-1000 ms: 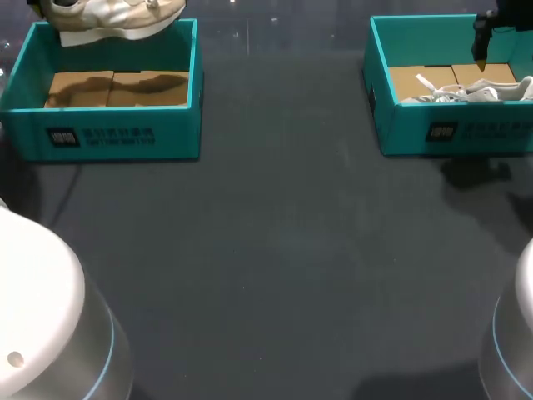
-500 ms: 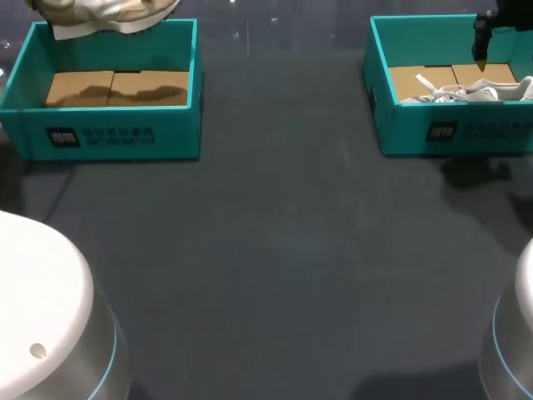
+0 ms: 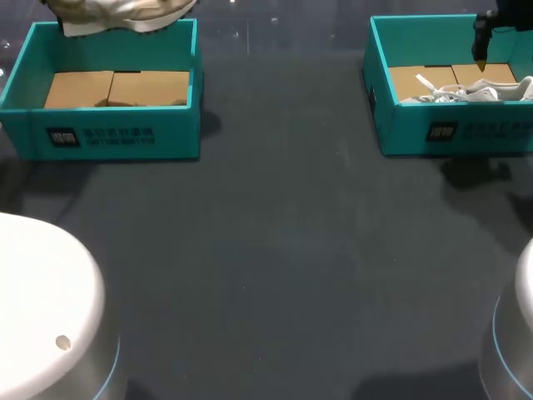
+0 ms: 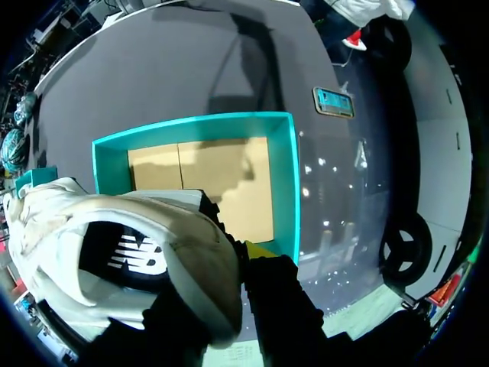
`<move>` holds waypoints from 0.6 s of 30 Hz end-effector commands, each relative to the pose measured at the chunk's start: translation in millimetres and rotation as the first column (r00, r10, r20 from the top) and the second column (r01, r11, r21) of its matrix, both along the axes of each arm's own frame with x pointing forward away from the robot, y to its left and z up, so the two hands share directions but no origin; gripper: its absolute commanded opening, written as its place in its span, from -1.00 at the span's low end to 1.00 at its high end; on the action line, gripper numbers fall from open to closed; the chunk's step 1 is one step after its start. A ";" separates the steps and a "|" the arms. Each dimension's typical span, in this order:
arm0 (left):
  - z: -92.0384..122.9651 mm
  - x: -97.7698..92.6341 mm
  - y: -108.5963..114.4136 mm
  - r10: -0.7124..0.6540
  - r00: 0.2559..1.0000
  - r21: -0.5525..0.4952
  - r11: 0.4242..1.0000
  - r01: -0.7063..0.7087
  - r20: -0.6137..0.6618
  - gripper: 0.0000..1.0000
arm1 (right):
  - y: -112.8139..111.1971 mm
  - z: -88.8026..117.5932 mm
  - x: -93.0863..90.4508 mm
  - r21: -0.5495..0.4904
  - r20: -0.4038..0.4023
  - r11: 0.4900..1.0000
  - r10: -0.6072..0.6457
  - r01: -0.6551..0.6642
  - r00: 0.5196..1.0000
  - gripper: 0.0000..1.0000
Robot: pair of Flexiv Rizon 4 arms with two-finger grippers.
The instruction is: Take the shoe out of the shoebox, open the shoe tongue, remove and reinsert the insole, then place the shoe into the shoebox
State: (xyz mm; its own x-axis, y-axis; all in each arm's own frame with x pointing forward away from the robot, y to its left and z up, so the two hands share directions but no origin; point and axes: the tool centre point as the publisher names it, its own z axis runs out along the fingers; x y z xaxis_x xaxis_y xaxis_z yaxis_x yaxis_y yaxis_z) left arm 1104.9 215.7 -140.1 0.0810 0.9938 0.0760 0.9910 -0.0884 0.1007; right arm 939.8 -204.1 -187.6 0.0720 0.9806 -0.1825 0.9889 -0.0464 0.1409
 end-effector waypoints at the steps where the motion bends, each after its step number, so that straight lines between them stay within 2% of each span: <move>1: 17.6 -48.2 -4.8 -0.025 0.976 -0.011 1.000 0.028 0.215 -1.00 | -0.1 0.0 -0.5 0.000 0.001 1.000 0.000 0.000 1.000 1.00; 7: 27.7 -81.3 -24.6 -0.075 0.970 -0.020 0.996 0.081 0.231 -1.00 | -0.1 0.0 -0.5 0.000 0.001 1.000 0.000 0.000 1.000 1.00; 12: 32.5 -101.3 -41.5 -0.060 0.969 -0.011 0.998 0.064 0.238 -1.00 | -0.1 0.0 -0.5 0.000 0.001 1.000 0.000 0.000 1.000 1.00; 18: 33.8 -104.6 -44.5 -0.057 0.969 -0.012 0.998 0.062 0.239 -1.00 | -0.1 0.0 -0.5 0.000 0.001 1.000 0.000 0.000 1.000 1.00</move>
State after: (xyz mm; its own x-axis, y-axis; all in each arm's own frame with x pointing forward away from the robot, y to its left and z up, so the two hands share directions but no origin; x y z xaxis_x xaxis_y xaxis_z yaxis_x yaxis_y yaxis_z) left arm 1008.6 168.7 -106.5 0.1218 0.9891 0.0829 0.9766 -0.1344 0.1678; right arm 939.8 -204.2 -187.5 0.0721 0.9805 -0.1826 0.9889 -0.0465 0.1409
